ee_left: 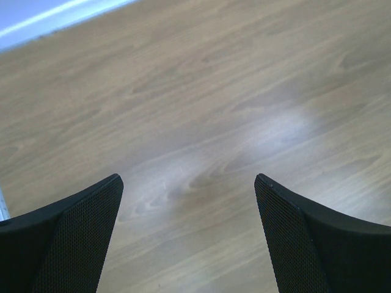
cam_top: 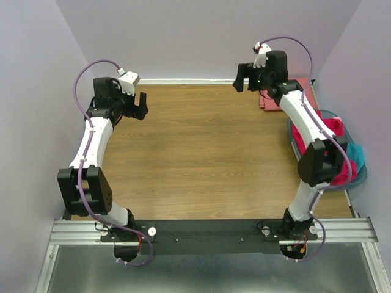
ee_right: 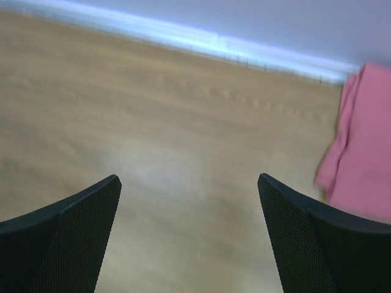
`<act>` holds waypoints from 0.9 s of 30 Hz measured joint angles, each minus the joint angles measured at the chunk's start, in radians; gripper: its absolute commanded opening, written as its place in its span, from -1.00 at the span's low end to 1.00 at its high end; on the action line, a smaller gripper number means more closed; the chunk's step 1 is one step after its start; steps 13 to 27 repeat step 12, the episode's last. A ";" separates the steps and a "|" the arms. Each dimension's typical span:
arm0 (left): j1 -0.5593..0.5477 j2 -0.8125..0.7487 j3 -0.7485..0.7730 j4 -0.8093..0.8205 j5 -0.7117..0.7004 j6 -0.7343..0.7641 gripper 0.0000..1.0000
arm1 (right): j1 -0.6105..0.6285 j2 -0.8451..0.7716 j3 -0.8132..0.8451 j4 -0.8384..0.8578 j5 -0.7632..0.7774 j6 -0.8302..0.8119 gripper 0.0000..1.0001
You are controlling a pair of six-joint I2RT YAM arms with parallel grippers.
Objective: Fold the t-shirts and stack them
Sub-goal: Put the neatly folded tshirt into the corner of the board with the right arm
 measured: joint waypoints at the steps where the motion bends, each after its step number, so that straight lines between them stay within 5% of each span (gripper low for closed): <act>1: -0.002 -0.014 -0.030 -0.005 0.000 0.012 0.93 | 0.003 -0.054 -0.080 0.000 -0.005 -0.004 1.00; 12: -0.017 -0.263 -0.385 0.013 -0.048 0.132 0.93 | -0.013 -0.442 -0.684 -0.079 -0.004 -0.043 1.00; 27: -0.017 -0.263 -0.385 0.013 -0.048 0.132 0.93 | -0.013 -0.442 -0.684 -0.079 -0.004 -0.043 1.00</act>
